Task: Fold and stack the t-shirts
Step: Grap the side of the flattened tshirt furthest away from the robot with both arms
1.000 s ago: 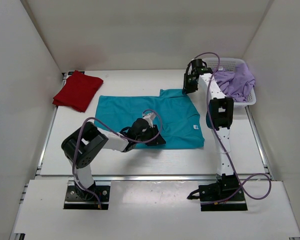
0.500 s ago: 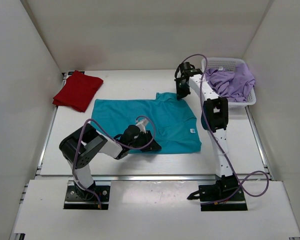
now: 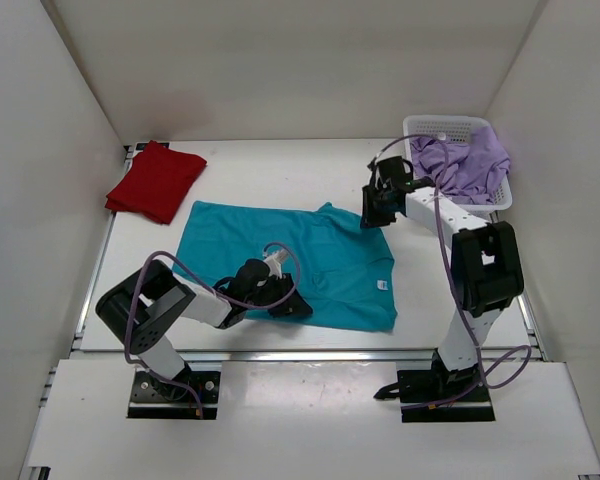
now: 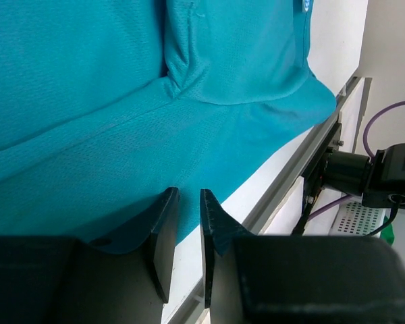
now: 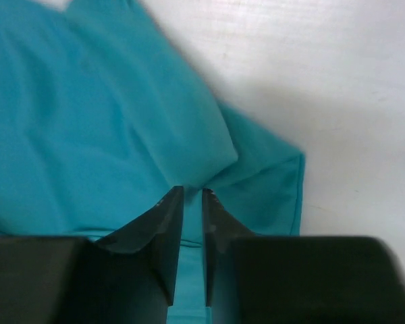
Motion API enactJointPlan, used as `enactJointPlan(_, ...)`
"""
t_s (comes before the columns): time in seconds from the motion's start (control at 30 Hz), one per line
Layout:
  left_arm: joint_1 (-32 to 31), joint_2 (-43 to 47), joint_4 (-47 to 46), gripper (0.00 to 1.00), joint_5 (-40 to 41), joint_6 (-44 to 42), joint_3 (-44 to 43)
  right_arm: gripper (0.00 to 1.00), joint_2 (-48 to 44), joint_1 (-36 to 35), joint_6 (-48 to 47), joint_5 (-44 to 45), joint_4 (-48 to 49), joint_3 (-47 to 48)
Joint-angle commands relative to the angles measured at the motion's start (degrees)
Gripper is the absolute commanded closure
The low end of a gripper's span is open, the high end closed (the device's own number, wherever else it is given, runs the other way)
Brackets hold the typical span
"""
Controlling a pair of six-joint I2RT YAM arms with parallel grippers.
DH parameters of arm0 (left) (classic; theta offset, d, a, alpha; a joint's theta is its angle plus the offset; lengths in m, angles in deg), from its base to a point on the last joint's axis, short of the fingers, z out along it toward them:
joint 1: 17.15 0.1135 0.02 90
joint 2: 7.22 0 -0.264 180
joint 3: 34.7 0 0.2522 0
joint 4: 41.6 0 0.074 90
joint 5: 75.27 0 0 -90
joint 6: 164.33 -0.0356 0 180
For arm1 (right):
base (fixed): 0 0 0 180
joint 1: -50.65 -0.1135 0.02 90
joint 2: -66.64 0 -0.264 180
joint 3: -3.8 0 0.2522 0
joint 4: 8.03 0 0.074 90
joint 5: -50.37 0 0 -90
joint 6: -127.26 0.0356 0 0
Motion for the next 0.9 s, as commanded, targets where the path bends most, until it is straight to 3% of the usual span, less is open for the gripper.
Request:
enactJointPlan(0.0,1.73,1.91,3.81,0.69,-0.30,-1.91,1.05,0.82,1.09,-0.80,1.42,-1.71,5.50,-5.93)
enactJointPlan(0.03,2.17,2.00,3.98,0.68,-0.39,-1.56,1.23,0.68,0.83,-0.45,1.68,-2.49,6.46,-6.99)
enactJointPlan(0.1,2.88,2.26,4.59,0.68,-0.83,-2.43,1.06,0.57,0.56,0.34,2.29,-4.94,7.69,-7.26)
enactJointPlan(0.23,3.67,3.75,6.09,0.69,0.04,-2.79,0.88,0.54,-0.58,3.06,3.79,-4.70,11.38,-5.43)
enactJointPlan(0.37,4.20,4.98,6.71,0.68,0.14,-3.23,0.09,0.66,1.88,5.44,6.42,-6.27,15.24,-2.87)
enactJointPlan(0.77,4.02,5.08,6.54,0.69,0.31,-3.05,0.79,0.71,7.77,3.77,8.45,-11.64,16.93,-3.92)
enactJointPlan(0.87,3.58,5.07,6.45,0.68,0.75,-2.70,0.70,0.99,8.91,2.89,7.31,-10.07,15.18,-0.69)
